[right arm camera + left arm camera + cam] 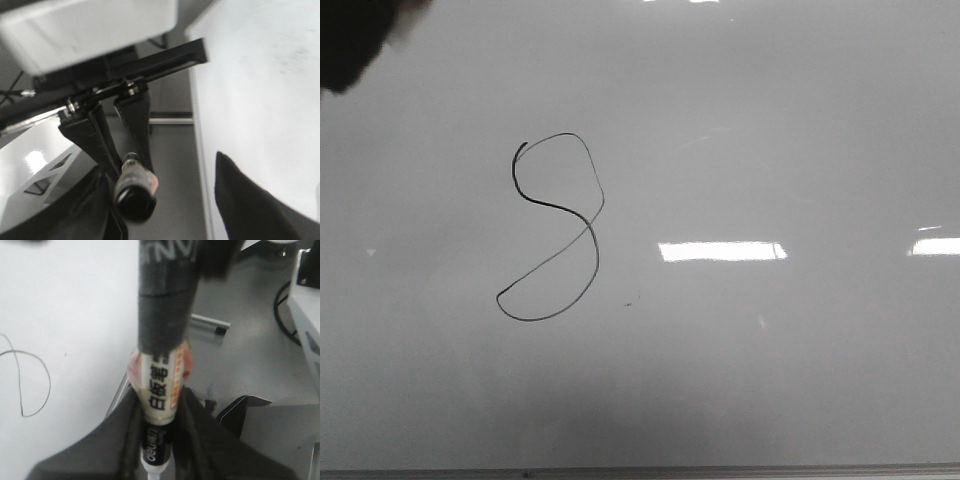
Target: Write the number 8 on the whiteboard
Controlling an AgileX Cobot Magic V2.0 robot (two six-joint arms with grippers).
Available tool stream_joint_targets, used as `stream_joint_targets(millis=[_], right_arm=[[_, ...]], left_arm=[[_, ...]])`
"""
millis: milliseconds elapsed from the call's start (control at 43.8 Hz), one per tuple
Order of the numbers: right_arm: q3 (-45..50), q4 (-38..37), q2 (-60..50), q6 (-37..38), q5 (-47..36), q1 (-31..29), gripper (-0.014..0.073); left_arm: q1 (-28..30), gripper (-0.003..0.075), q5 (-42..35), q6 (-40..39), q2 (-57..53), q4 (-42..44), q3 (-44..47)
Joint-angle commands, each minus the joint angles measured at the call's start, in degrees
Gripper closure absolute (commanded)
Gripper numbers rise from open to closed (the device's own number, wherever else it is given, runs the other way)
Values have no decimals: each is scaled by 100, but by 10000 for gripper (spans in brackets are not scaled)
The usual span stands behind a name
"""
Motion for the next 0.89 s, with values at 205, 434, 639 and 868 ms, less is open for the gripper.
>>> stream_joint_targets(millis=[205,434,639,868], right_arm=[[1272,49,-1697,692,-557,-1322,132],[3309,49,-3450,1343,-1713,-2108,132],[4807,49,-4924,2487,-2874,-2577,300],[5341,44,-5585,2478,-3038,-2623,621]], left_arm=[[762,741,288,-2958,657,2083,-211],[2717,741,195,-3012,849,2243,-211],[4455,741,-656,-3012,1188,2243,-56],[5555,741,-1735,-3012,1759,2047,429]])
